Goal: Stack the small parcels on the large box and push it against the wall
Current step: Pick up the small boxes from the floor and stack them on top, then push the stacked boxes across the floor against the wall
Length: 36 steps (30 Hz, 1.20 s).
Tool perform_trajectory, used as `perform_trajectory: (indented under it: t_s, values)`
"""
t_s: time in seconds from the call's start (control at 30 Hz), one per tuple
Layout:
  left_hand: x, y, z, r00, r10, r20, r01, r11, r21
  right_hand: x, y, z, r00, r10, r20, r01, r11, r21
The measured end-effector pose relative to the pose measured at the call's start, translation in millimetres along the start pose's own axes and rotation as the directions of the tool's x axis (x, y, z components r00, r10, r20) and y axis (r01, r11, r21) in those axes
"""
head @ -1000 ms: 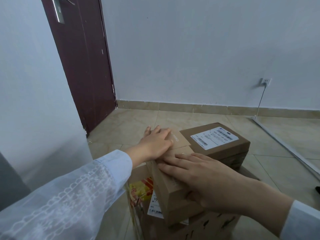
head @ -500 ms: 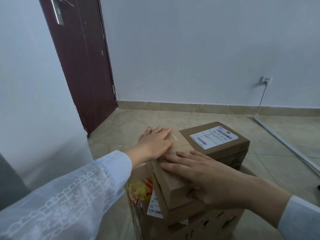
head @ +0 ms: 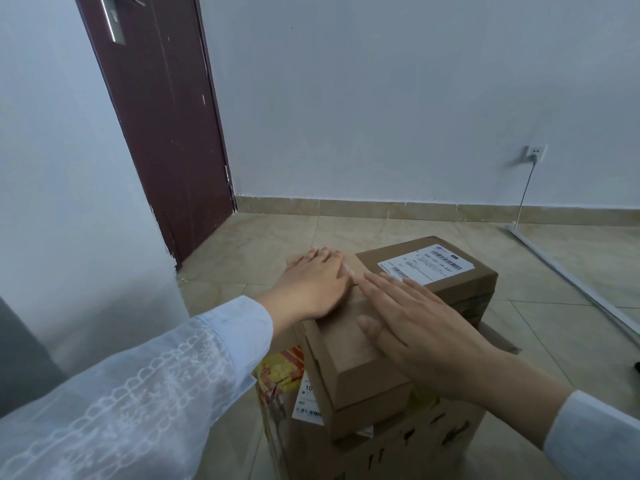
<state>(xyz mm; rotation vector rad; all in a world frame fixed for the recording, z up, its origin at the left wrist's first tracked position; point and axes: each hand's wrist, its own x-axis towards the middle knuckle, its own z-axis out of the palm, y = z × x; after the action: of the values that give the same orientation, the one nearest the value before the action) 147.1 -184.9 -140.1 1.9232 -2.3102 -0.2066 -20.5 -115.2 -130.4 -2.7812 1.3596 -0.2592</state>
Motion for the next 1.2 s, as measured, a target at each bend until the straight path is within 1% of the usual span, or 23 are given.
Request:
perform_trajectory:
  t_s: [0.07, 0.13, 0.5, 0.63, 0.77, 0.83, 0.93, 0.97, 1.03, 1.1, 1.2]
  values:
    - [0.4, 0.4, 0.4, 1.0, -0.018, 0.007, 0.018, 1.0, -0.01, 0.7, 1.1, 4.6, 0.998, 0.033, 0.052, -0.034, 0.999, 0.018]
    - [-1.1, 1.6, -0.2, 1.0, -0.02, 0.009, 0.02, 1.0, -0.007, 0.7, 1.9, 7.8, 0.996, 0.045, 0.072, -0.048, 0.998, 0.043]
    - [-3.4, 5.0, -2.3, 1.0, -0.015, -0.016, 0.016, 0.999, 0.033, -0.4, 7.3, 14.4, 0.998, 0.053, 0.027, -0.054, 0.997, 0.047]
    - [-5.4, 14.0, -0.2, 1.0, -0.011, -0.019, 0.011, 1.0, -0.011, 0.0, 7.8, 16.4, 0.998, 0.057, 0.018, -0.058, 0.997, 0.048]
    - [-6.3, 14.9, 1.8, 0.999, -0.012, -0.032, 0.012, 1.0, -0.003, -4.7, 11.2, 14.7, 0.998, 0.057, -0.027, -0.055, 0.995, 0.078]
    - [-7.6, 15.2, 0.8, 0.999, -0.012, -0.037, 0.012, 1.0, 0.009, -10.1, 16.4, 11.0, 0.995, 0.077, -0.071, -0.069, 0.992, 0.109]
    - [-10.5, 18.9, -1.1, 0.999, -0.003, -0.035, 0.003, 1.0, 0.001, -22.2, 37.7, 14.1, 0.966, 0.17, -0.194, -0.145, 0.98, 0.138]
    - [-11.2, 20.8, -1.8, 0.999, 0.001, -0.04, -0.002, 1.0, -0.005, -26.9, 49.9, 18.7, 0.945, 0.217, -0.243, -0.184, 0.971, 0.151]
    - [-12.1, 25.5, -3.5, 0.998, 0.01, -0.055, -0.01, 1.0, -0.014, -36.2, 76.6, 31.2, 0.9, 0.321, -0.296, -0.28, 0.945, 0.171]
    - [-12.7, 36.3, -2.9, 0.998, 0.014, -0.055, -0.014, 1.0, 0.009, -47.7, 100.3, 47.2, 0.879, 0.387, -0.278, -0.363, 0.922, 0.136]
    - [-12.5, 59.9, 0.1, 0.999, 0.026, -0.033, -0.022, 0.995, 0.099, -58.8, 118.9, 68.7, 0.903, 0.387, -0.186, -0.39, 0.92, 0.021]
